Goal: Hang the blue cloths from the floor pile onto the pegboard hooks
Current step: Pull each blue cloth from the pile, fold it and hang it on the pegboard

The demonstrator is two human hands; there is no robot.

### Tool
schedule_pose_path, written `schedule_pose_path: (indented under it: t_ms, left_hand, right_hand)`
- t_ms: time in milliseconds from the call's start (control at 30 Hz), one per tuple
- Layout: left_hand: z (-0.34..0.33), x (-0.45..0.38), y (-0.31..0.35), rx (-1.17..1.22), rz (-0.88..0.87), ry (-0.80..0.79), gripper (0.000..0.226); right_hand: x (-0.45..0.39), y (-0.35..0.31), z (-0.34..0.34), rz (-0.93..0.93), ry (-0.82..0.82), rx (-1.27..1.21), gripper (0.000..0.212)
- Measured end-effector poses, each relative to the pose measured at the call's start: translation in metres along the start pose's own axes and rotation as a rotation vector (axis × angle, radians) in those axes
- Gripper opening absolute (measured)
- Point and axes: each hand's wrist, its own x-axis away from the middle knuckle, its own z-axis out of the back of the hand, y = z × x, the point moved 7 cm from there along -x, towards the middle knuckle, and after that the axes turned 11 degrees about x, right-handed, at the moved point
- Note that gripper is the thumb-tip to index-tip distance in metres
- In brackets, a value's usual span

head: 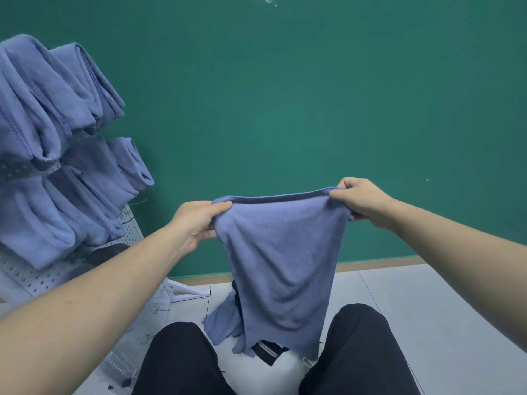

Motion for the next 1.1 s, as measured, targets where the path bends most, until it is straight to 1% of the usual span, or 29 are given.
schedule_pose_path:
  t_ms: [67, 133, 333, 400, 500, 600, 700, 767, 833, 900, 967, 1033, 1100]
  left_hand:
    - [-0.007, 0.001, -0.008, 0.036, 0.043, 0.001, 0.006]
    - [-0.018, 0.005, -0.015, 0.081, 0.094, -0.018, 0.003]
    - [-0.046, 0.019, -0.033, 0.191, 0.153, -0.064, 0.003]
    - [-0.053, 0.024, -0.041, 0.236, 0.154, -0.078, 0.009]
    - [-0.06, 0.031, -0.051, 0.252, 0.127, -0.093, 0.016]
    - [-0.065, 0.037, -0.058, 0.239, 0.089, -0.101, 0.014]
    - [-0.068, 0.044, -0.058, 0.179, 0.036, -0.106, 0.014]
    - [-0.07, 0.049, -0.055, 0.089, -0.03, -0.113, 0.023]
    - [-0.069, 0.054, -0.051, 0.031, -0.101, -0.102, 0.027]
    - [-0.066, 0.056, -0.052, 0.008, -0.14, -0.071, 0.02]
    - [-0.063, 0.058, -0.053, 0.003, -0.148, -0.03, 0.011]
    - [-0.061, 0.058, -0.055, -0.004, -0.157, -0.019, 0.01]
    - [-0.06, 0.059, -0.054, -0.012, -0.179, -0.038, 0.009]
  right_hand:
    - [-0.001, 0.0, -0.011, -0.051, -0.034, -0.077, 0.025]
    - [0.001, -0.005, -0.022, -0.057, -0.072, -0.128, 0.024]
    - [0.012, -0.03, -0.054, -0.009, -0.099, -0.246, 0.025]
    - [0.017, -0.034, -0.067, 0.011, -0.112, -0.267, 0.028]
    - [0.028, -0.037, -0.083, 0.049, -0.107, -0.258, 0.027]
    - [0.036, -0.033, -0.099, 0.055, -0.118, -0.292, 0.024]
    - [0.043, -0.029, -0.116, 0.024, -0.174, -0.411, 0.013]
    - [0.047, -0.027, -0.123, -0.014, -0.186, -0.501, 0.013]
    - [0.052, -0.025, -0.129, -0.034, -0.194, -0.566, 0.016]
    - [0.056, -0.024, -0.134, -0.044, -0.191, -0.618, 0.018]
    - [0.059, -0.024, -0.137, -0.053, -0.171, -0.654, 0.013]
    - [0.062, -0.025, -0.141, -0.068, -0.167, -0.683, 0.006]
    - [0.063, -0.024, -0.145, -0.105, -0.178, -0.745, 0.005]
